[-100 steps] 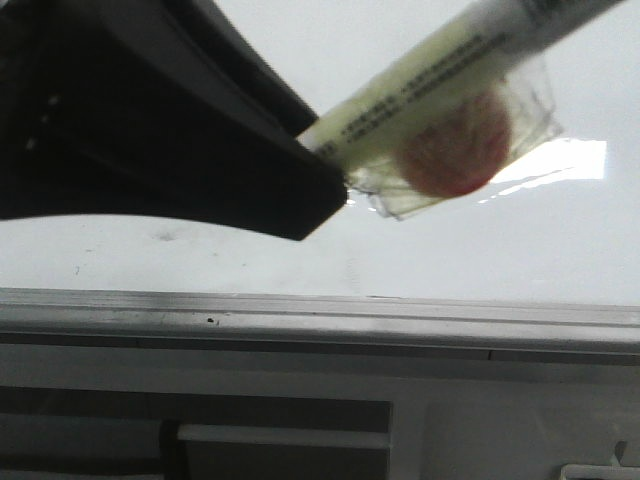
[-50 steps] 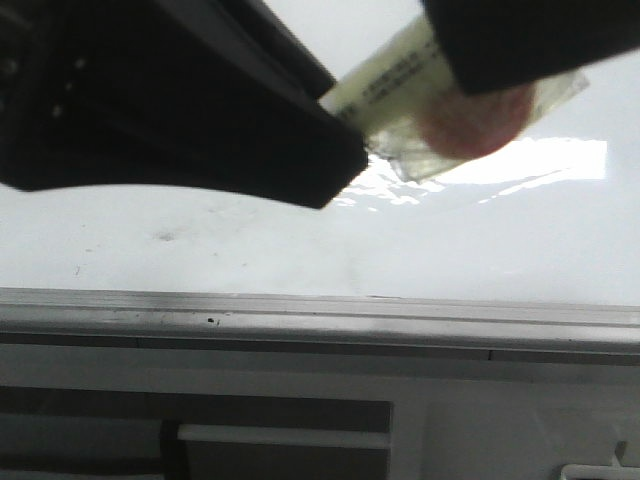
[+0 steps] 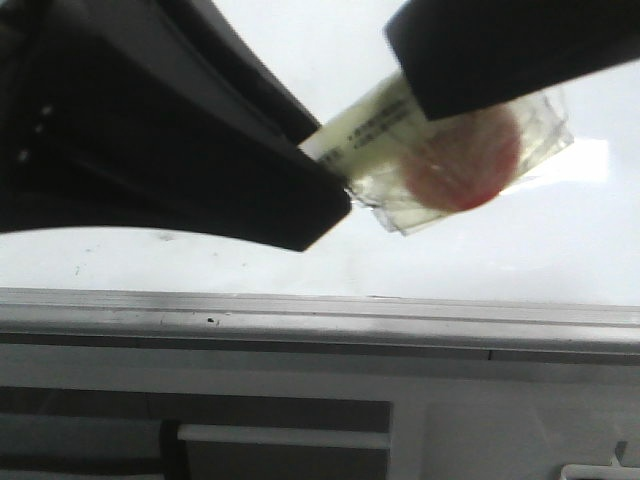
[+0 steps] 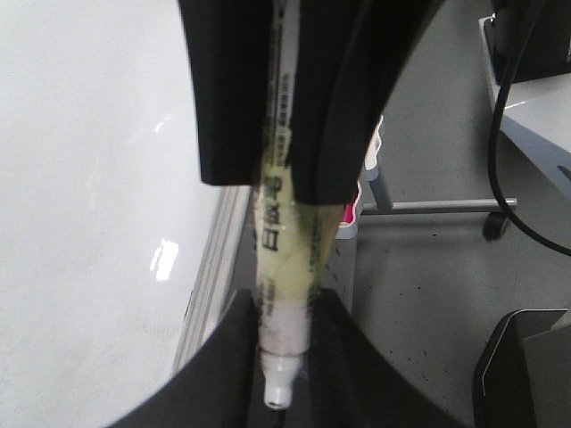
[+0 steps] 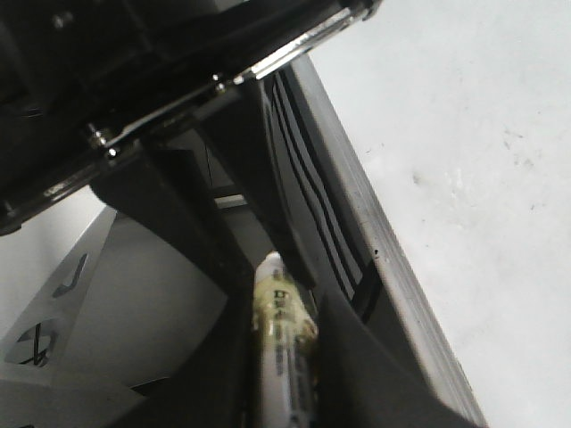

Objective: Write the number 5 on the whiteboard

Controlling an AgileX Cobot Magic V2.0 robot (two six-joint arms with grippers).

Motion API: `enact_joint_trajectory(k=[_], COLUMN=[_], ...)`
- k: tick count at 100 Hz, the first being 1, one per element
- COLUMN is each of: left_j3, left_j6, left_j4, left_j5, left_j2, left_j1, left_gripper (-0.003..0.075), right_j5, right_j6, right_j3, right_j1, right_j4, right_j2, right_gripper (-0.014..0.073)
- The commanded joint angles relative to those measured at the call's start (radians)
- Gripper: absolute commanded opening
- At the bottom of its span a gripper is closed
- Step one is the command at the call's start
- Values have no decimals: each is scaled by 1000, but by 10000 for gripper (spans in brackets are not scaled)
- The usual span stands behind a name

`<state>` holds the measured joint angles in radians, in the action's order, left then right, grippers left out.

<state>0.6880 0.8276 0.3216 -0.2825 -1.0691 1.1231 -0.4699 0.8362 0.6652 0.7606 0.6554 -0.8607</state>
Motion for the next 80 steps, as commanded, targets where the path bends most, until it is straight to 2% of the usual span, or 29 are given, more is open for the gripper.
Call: enact_joint_trajectory(k=[1, 8, 9, 10, 14, 19, 23, 31, 40, 60, 80], left_j3=[36, 36, 36, 36, 37, 37, 37, 37, 37, -38, -170], left_j6=[-8, -31, -33, -33, -33, -33, -33, -33, -35, -203, -277], left_j4=[17, 34, 37, 36, 57, 79, 101, 135, 163, 165, 226], left_j5=[118, 118, 118, 118, 118, 124, 126, 126, 122, 200, 243], left_j2=[17, 17, 17, 17, 21, 32, 45, 83, 144, 353, 558], left_j1=[3, 3, 3, 3, 3, 3, 3, 3, 1, -74, -231], left_gripper=[76, 232, 286, 286, 400, 480, 511, 511, 477, 286, 24], right_j5=[23, 35, 35, 35, 35, 33, 34, 57, 130, 283, 327], right_j6=[4, 4, 4, 4, 4, 4, 4, 4, 4, 4, 4], right_j3=[33, 33, 33, 33, 33, 33, 33, 33, 33, 33, 33], right_j1=[5, 5, 5, 5, 5, 5, 5, 5, 5, -11, -99], right_j4=[65, 60, 58, 54, 44, 30, 17, 3, -12, -96, -162], right_j2=[1, 1, 1, 1, 1, 1, 1, 1, 5, 1, 0], right_gripper=[-62, -62, -62, -62, -62, -62, -62, -62, -62, -62, -62])
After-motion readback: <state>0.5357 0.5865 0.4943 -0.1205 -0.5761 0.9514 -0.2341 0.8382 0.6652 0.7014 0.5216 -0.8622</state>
